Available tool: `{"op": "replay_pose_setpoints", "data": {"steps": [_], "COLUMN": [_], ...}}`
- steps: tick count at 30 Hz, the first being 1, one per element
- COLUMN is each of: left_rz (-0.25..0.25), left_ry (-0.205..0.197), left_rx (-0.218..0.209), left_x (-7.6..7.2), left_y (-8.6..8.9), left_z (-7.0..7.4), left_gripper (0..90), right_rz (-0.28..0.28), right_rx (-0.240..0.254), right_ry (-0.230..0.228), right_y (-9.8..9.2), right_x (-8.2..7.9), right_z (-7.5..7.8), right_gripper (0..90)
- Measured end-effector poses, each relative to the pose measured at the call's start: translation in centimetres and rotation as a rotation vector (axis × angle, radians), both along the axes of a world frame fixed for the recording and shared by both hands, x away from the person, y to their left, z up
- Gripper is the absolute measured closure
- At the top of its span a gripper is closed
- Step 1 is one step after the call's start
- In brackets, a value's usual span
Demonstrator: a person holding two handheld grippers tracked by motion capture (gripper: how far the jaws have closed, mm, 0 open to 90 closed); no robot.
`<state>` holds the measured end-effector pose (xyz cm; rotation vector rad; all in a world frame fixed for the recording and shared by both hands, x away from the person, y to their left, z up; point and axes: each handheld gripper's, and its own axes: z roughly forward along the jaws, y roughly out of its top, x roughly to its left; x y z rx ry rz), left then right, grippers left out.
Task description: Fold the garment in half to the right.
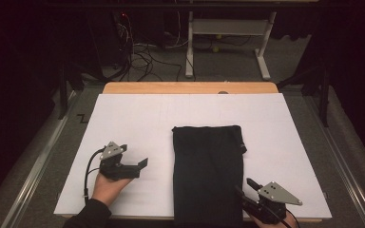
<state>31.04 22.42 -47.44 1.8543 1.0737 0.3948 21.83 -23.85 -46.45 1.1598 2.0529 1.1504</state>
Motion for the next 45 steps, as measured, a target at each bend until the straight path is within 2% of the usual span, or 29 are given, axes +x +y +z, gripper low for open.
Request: {"op": "replay_pose_setpoints", "data": {"steps": [5, 8, 14, 17, 20, 23, 27, 29, 32, 34, 39, 45], "left_rz": [0.037, 0.038, 0.001, -0.008, -0.012, -0.01, -0.011, -0.01, -0.013, -0.007, 0.001, -0.002], "left_ry": [-0.036, -0.045, -0.059, -0.071, -0.071, -0.079, -0.079, -0.076, -0.083, -0.087, -0.101, -0.116], "left_rx": [-0.05, -0.071, -0.048, -0.045, -0.05, -0.056, -0.052, -0.055, -0.046, -0.049, -0.053, -0.046], "left_x": [-1.4, -1.5, -1.3, -1.3, -1.3, -1.3, -1.3, -1.3, -1.4, -1.6, -1.8, -1.9], "left_y": [1.8, 2.0, 1.6, 1.6, 1.6, 1.5, 1.4, 1.4, 1.5, 1.7, 1.6, 1.1], "left_z": [0.6, 0.6, 0.4, 0.6, 0.8, 0.9, 0.8, 0.8, 0.8, 0.8, 1.1, 1.4], "left_gripper": [0.0, 0.0, 0.0, 0.0, 0.0, 0.0, 0.0, 0.0, 0.0, 0.0, 0.0, 0.0], "right_rz": [-0.002, 0.001, -0.019, -0.031, -0.03, -0.055, -0.057, -0.058, -0.067, -0.066, -0.054, -0.048], "right_rx": [0.004, 0.022, 0.078, 0.099, 0.115, 0.113, 0.078, 0.079, 0.088, 0.094, 0.129, 0.143], "right_ry": [-0.009, -0.024, -0.055, -0.062, -0.038, -0.049, -0.062, -0.061, -0.096, -0.132, -0.188, -0.191], "right_y": [-0.2, -0.4, -1.1, -1.6, -2.1, -2.3, -2.2, -2.3, -2.9, -3.4, -4.3, -4.5], "right_x": [0.0, -0.2, 0.5, 1.8, 3.5, 5.0, 7.4, 8.2, 7.7, 6.6, 4.3, 4.6], "right_z": [-0.1, -0.2, 0.2, 0.6, 0.9, 1.1, 1.4, 1.4, 1.5, 1.5, 1.8, 1.6], "right_gripper": [47.5, 44.6, 30.3, 21.9, 18.0, 14.2, 0.0, 0.0, 0.0, 0.0, 0.0, 0.0]}}
